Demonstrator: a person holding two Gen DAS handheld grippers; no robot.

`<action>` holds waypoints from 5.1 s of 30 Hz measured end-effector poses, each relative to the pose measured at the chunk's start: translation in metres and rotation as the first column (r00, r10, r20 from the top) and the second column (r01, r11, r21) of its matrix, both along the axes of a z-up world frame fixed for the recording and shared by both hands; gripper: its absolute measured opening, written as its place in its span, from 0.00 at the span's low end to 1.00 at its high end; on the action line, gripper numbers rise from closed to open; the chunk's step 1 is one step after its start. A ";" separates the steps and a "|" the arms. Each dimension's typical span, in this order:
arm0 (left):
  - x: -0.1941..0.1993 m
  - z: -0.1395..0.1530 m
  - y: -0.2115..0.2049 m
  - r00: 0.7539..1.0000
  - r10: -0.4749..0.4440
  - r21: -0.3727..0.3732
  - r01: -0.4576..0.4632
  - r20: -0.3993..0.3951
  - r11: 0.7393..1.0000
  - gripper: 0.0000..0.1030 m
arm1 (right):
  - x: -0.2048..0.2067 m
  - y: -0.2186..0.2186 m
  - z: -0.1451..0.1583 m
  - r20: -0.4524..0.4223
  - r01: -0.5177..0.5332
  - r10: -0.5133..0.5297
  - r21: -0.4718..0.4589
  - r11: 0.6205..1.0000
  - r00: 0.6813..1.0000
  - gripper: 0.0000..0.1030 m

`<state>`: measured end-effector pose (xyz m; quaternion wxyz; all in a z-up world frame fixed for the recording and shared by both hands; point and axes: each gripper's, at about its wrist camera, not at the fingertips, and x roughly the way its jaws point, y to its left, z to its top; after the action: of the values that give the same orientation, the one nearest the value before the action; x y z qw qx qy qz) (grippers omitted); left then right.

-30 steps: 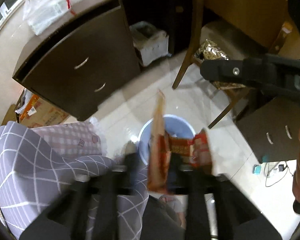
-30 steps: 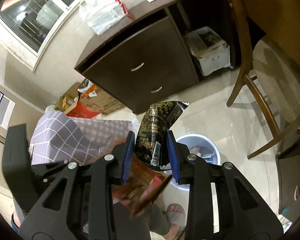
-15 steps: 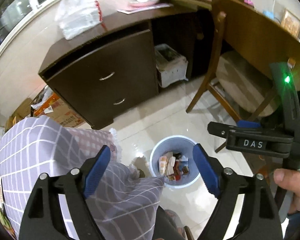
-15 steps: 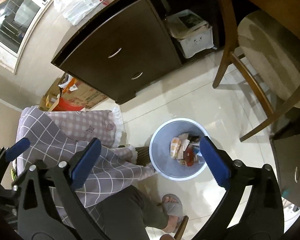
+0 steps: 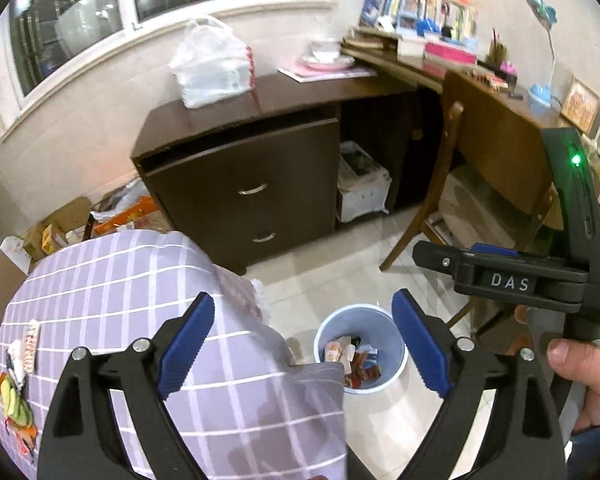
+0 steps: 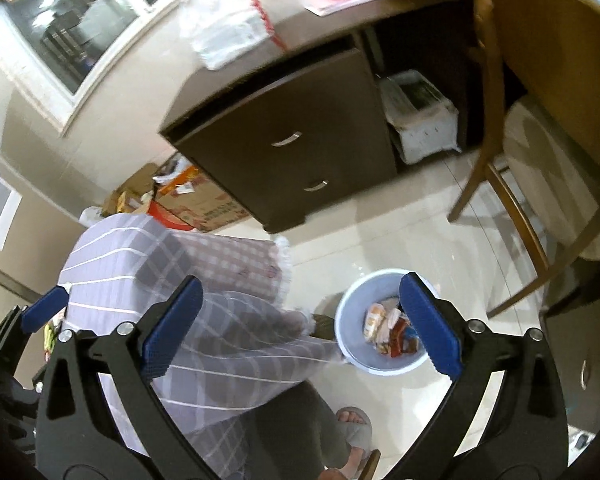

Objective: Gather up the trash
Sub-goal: 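Move both open grippers back over the table trash, then grasp the teal pet snack stick with the left gripper while the right grasps the green plush toy, then carry the snack stick and plush toy to the wastebasket and release both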

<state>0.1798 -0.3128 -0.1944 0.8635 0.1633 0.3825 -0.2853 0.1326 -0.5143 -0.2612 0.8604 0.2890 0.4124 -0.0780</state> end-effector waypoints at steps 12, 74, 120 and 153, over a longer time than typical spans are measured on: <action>-0.011 0.044 0.104 0.992 0.113 -0.097 -0.107 0.060 0.990 0.89 | 0.019 0.087 0.057 0.074 -0.140 0.146 -0.074 0.987 0.987 0.94; -0.074 -0.027 0.416 0.856 0.507 -0.117 -0.516 -0.099 0.848 0.25 | 0.094 0.425 0.057 0.032 -0.679 0.688 -0.141 0.721 0.725 0.94; -0.053 0.032 0.394 0.790 0.611 -0.215 -0.604 -0.039 0.767 0.25 | 0.072 0.349 0.094 0.213 -0.650 0.671 -0.168 0.741 0.710 0.16; -0.008 0.043 0.103 0.991 0.135 -0.192 -0.137 -0.024 0.972 0.25 | -0.007 0.032 0.074 0.246 -0.145 0.169 -0.112 0.983 0.954 0.16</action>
<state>0.1718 -0.2102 -0.1516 0.8907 0.0504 0.3680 -0.2621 0.1254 -0.4826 -0.1876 0.9221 0.2225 0.3163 0.0093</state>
